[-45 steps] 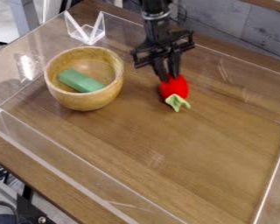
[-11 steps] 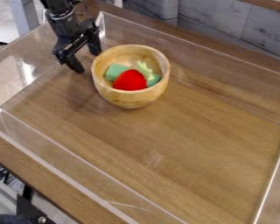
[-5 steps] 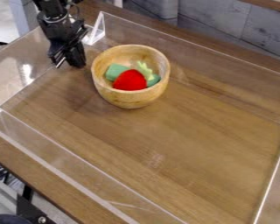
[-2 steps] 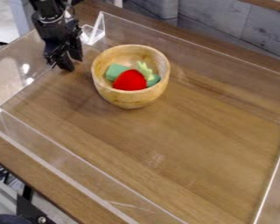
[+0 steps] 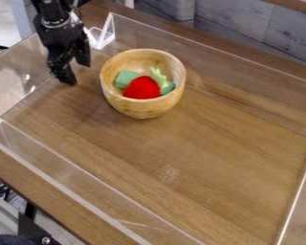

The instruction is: Move the red fruit to the left

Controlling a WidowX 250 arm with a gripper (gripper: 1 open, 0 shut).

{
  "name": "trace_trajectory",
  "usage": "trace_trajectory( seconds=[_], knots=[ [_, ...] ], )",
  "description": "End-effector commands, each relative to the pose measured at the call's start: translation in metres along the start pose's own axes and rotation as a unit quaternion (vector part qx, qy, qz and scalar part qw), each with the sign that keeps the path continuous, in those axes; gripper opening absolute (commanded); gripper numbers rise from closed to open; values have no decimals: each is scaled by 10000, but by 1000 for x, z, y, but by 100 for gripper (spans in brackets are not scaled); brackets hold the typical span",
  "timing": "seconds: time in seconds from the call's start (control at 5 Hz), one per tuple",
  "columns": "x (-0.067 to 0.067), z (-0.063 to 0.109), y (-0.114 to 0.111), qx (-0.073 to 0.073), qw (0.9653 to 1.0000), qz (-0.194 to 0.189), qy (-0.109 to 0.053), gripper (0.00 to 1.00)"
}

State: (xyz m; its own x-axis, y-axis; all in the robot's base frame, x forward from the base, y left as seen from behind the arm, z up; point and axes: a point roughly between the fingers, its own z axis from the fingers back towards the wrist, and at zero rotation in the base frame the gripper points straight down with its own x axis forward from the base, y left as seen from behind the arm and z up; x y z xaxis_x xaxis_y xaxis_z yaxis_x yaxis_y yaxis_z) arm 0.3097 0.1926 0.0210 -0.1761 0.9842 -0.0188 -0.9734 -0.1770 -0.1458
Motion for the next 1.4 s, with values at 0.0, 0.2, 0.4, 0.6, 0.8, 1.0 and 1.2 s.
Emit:
trace_trajectory(
  seconds=[0.0, 0.2, 0.4, 0.6, 0.8, 1.0, 1.2],
  knots=[
    [5, 11, -7, -124, 9999, 8, 1, 100],
    [12, 17, -11, -134, 9999, 38, 74, 100],
    [13, 33, -18, -165, 9995, 240, 116, 100],
    [14, 48, -25, -198, 9987, 448, 157, 100],
    [17, 48, -20, -208, 9986, 446, 173, 100],
    [21, 48, -15, -205, 9984, 497, 147, 100],
    [7, 52, -16, -203, 9978, 630, 108, 100]
  ],
)
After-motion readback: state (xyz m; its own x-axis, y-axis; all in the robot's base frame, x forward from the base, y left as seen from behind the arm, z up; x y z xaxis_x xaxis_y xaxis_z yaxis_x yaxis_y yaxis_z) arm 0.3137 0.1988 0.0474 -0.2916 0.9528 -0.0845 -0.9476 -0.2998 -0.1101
